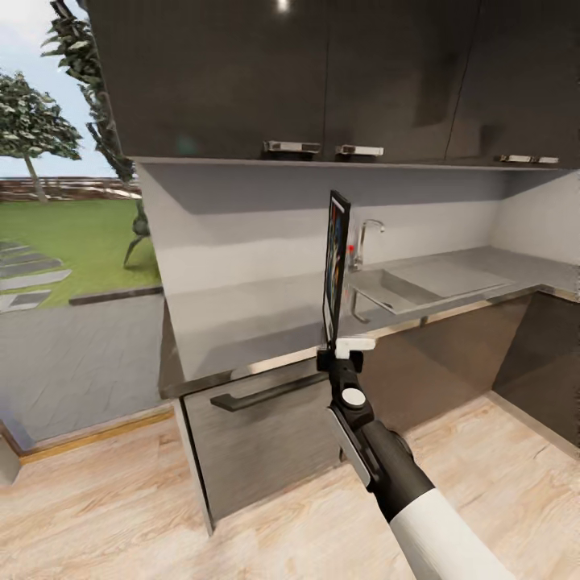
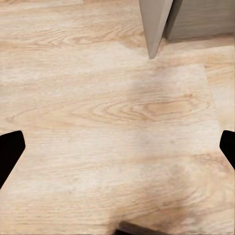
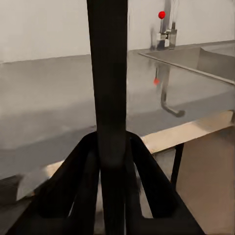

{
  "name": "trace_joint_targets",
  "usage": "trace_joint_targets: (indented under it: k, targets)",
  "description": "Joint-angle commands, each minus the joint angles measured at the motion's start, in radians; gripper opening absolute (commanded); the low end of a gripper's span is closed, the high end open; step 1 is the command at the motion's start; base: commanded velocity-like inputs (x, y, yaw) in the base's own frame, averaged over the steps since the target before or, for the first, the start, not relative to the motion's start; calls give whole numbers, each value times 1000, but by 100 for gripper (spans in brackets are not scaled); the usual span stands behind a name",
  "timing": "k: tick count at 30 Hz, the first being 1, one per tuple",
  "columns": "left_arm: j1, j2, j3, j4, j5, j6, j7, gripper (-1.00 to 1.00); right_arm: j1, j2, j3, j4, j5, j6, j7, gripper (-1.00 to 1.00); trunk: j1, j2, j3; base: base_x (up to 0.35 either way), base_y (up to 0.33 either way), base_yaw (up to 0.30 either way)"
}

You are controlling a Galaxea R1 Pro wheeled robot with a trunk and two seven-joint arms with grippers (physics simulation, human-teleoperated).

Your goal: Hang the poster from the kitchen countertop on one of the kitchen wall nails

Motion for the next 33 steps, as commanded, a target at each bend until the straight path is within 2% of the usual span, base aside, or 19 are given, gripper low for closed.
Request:
trace_joint_targets:
  k: [1, 8, 21, 27, 31, 32, 33]
  targets:
    - [0, 0, -1, -1, 7, -1, -1, 100, 3, 0, 16, -1, -6, 3, -5, -100, -1, -1, -1, -338, 0, 0]
    - [0, 0, -1, -1, 7, -1, -1, 100, 13, -2, 36, -10, -6, 1, -5, -100, -1, -1, -1, -338, 0, 0]
    - [0, 0, -1, -1, 7, -1, -1, 100, 35, -3, 39, -63, -6, 2, -5, -100, -1, -1, -1, -338, 0, 0]
    - [0, 0, -1, -1, 7, -1, -1, 100, 98, -5, 45, -154, -6, 7, 1, -100, -1, -1, -1, -338, 0, 0]
    - [0, 0, -1, -1, 7, -1, -1, 100, 145, -9, 64, -195, -5, 18, 57, -100, -1, -1, -1, -338, 0, 0]
    - [0, 0, -1, -1, 7, -1, -1, 100, 185, -20, 71, -226, -3, 21, 136, -100, -1, -1, -1, -294, 0, 0]
    - [0, 0, -1, -1, 6, -1, -1, 100, 202, -35, 73, -244, -3, 21, 182, -100, -1, -1, -1, -271, 0, 0]
